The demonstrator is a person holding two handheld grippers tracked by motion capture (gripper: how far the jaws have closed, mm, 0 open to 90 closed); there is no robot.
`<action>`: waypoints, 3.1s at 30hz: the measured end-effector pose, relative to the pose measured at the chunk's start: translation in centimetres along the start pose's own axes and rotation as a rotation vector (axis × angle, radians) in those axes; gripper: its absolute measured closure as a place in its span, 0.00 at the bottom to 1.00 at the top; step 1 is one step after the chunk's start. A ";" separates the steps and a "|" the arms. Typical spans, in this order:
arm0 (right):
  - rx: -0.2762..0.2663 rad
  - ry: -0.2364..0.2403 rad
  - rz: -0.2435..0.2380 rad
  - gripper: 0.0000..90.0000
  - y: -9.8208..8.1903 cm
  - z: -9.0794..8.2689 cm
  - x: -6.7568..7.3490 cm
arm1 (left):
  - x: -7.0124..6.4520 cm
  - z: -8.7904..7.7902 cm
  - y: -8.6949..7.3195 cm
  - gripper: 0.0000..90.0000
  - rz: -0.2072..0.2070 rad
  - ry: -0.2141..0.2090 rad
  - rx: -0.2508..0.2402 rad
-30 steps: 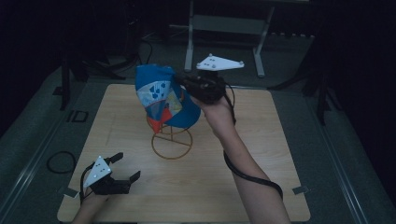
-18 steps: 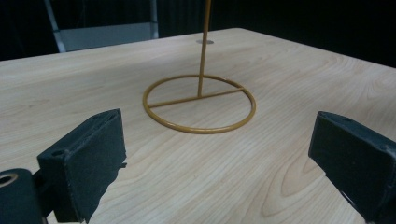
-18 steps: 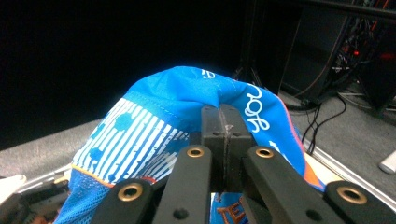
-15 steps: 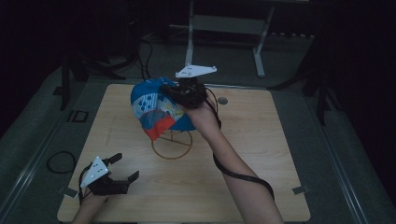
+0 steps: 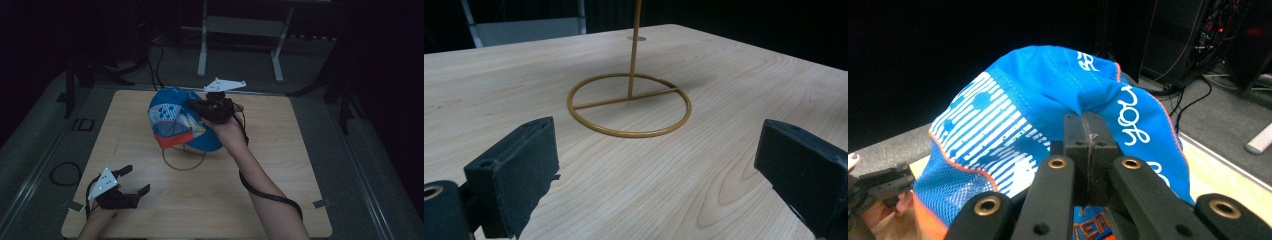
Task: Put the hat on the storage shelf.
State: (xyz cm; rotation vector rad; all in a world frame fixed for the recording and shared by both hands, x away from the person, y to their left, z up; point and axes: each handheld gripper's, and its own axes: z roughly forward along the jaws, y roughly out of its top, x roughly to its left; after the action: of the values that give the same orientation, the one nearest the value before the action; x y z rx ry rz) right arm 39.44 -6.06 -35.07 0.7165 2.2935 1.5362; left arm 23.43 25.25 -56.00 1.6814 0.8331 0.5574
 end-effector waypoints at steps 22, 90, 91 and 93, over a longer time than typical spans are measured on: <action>-0.046 0.076 0.039 0.78 -1.3 -0.1 0.2 | 0.2 -0.1 -0.2 0.05 -0.018 -0.022 -0.004; -0.013 0.036 -0.022 0.17 -13.4 -9.1 -1.7 | 0.1 0.4 -0.6 0.05 -0.023 -0.049 -0.003; -0.007 0.035 -0.023 0.16 -13.8 -9.2 -1.7 | 0.1 0.4 -0.6 0.05 -0.021 -0.048 -0.001; -0.004 0.033 -0.025 0.16 -14.2 -9.4 -1.8 | 0.1 0.4 -0.6 0.05 -0.023 -0.051 -0.001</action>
State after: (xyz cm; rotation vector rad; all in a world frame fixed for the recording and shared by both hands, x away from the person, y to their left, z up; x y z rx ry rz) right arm 32.88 -18.69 -44.50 0.6637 2.3136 1.5524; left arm 23.66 25.13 -56.70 1.6760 0.8142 0.4974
